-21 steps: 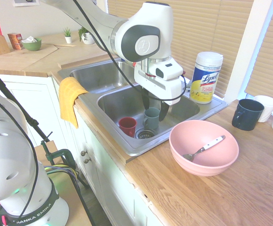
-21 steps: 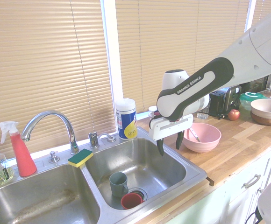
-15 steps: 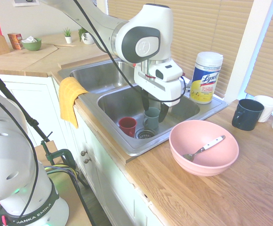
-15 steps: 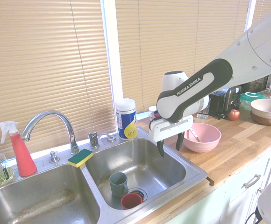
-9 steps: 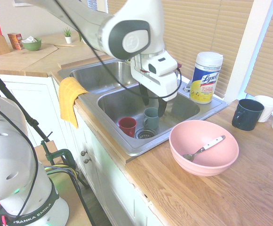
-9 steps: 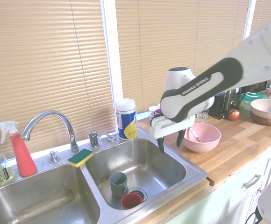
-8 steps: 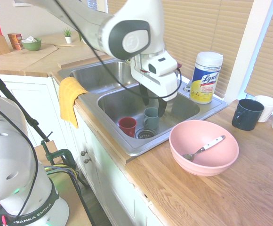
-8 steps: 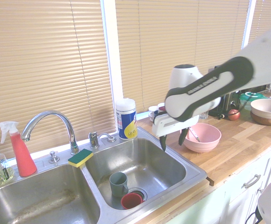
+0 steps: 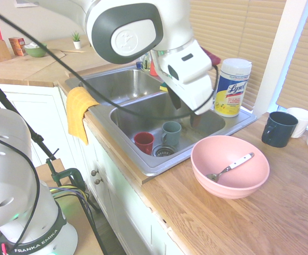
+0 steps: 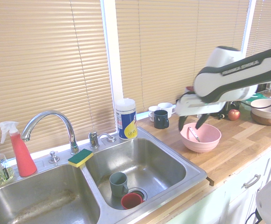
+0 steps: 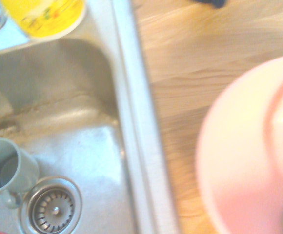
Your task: Put the spoon into the sink
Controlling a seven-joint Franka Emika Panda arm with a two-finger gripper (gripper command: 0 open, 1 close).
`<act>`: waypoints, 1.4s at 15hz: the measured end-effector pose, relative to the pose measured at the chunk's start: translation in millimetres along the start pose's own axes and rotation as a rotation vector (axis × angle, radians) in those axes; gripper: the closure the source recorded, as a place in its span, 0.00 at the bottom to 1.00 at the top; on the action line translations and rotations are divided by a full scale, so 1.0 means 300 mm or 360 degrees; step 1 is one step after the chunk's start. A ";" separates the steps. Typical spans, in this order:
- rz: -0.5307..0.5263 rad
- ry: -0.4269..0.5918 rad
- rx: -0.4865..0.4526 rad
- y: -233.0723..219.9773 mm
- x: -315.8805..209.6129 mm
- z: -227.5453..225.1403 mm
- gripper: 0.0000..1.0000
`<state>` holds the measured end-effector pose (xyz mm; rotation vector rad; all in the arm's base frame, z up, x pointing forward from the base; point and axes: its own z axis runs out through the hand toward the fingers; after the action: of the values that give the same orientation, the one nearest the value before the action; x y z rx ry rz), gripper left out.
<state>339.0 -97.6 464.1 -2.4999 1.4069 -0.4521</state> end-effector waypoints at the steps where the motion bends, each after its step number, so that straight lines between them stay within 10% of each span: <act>1: 0.0018 -0.0014 0.0007 0.030 0.027 0.003 0.00; 19: 0.0106 -0.0135 -0.0167 -0.012 0.403 0.401 0.00; 20: 0.0113 -0.0138 -0.0172 -0.016 0.416 0.419 1.00; 21: 0.0118 -0.0140 -0.0179 -0.019 0.427 0.434 1.00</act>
<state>455.3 -197.9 365.1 -2.5099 1.5242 -0.2524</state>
